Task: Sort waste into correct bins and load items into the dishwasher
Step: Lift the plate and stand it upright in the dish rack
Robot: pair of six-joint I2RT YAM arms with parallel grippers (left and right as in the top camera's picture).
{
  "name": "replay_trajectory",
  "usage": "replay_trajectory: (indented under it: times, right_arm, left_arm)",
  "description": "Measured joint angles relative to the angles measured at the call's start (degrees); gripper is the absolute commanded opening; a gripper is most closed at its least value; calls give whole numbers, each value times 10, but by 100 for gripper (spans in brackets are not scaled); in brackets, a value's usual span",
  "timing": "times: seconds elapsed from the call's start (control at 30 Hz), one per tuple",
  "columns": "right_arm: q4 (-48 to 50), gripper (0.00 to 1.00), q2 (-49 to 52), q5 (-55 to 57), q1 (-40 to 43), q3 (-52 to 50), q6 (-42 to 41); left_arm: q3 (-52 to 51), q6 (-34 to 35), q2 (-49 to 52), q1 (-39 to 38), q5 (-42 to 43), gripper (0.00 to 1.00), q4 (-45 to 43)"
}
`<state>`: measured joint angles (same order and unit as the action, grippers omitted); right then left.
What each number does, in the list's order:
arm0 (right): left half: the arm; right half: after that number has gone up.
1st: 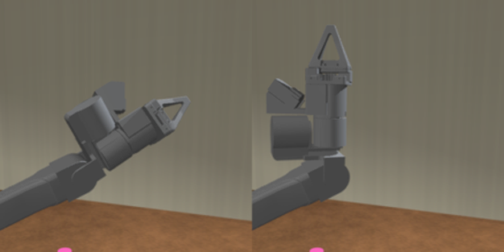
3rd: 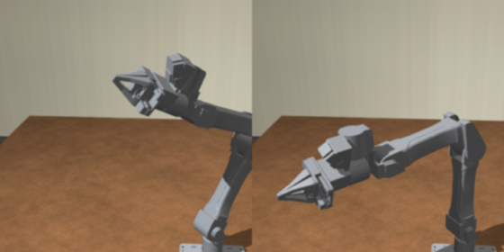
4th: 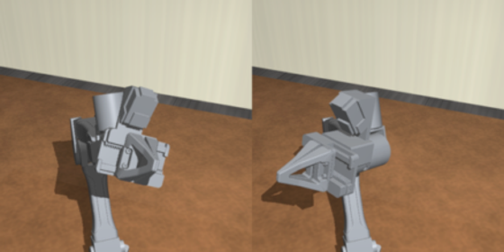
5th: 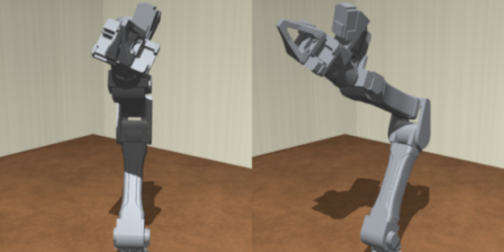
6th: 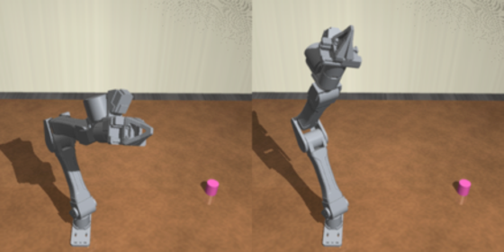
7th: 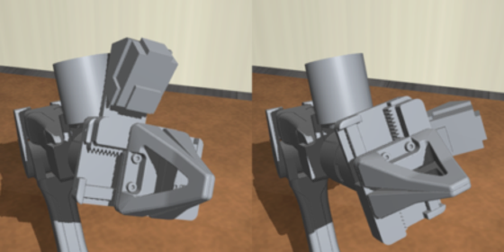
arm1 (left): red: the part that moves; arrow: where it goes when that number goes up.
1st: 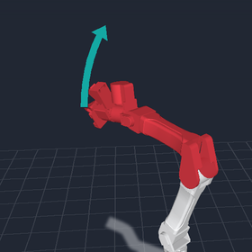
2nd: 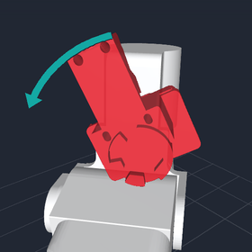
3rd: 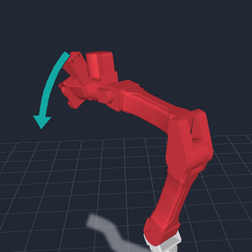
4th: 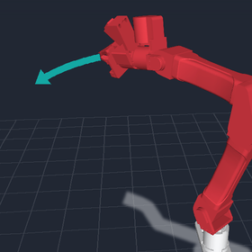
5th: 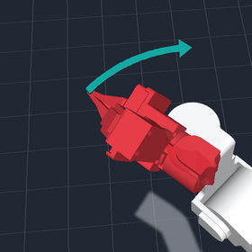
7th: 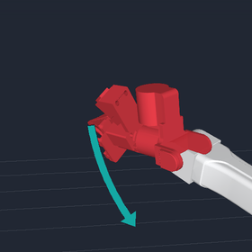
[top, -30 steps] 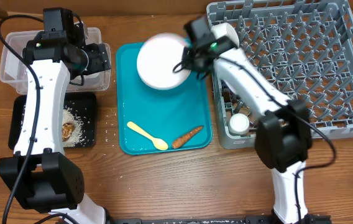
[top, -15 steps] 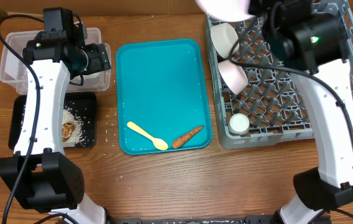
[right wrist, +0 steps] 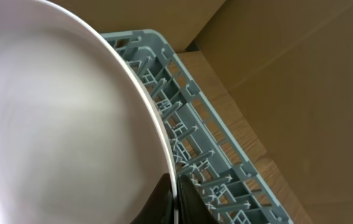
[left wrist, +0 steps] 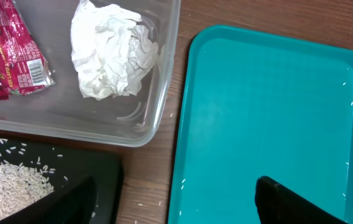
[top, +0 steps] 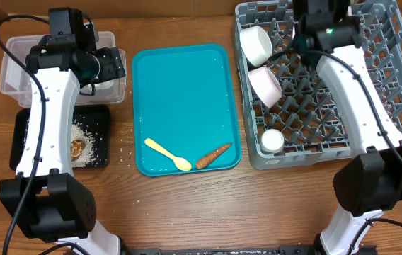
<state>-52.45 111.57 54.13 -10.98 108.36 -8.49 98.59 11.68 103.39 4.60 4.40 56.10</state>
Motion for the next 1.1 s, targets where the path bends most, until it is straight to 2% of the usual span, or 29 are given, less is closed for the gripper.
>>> replay_trajectory:
  times: [0.27,0.43,0.63,0.7,0.73,0.83,0.9,0.97,1.1]
  right_arm:
    - [41,4,0,-4,0,-73,2]
    - [44,4,0,-29,0,-76,2]
    - [43,22,0,-39,-9,-76,2]
    - [42,40,0,-40,-15,-76,3]
    - [42,45,0,-41,-19,-76,2]
    - [42,68,0,-43,-27,-76,3]
    - [42,77,0,-43,-31,-76,2]
    - [42,84,0,-43,-35,-76,-2]
    - [37,88,-5,-47,-40,-75,-14]
  left_arm:
    - [0,0,0,0,0,83,-1]
    - [0,0,0,0,0,84,-5]
    - [0,0,0,0,0,84,-7]
    - [0,0,0,0,0,84,-7]
    - [0,0,0,0,0,84,-7]
    - [0,0,0,0,0,84,-9]
    - [0,0,0,0,0,84,-9]
    - [0,0,0,0,-1,84,-9]
    - [0,0,0,0,-2,86,-8]
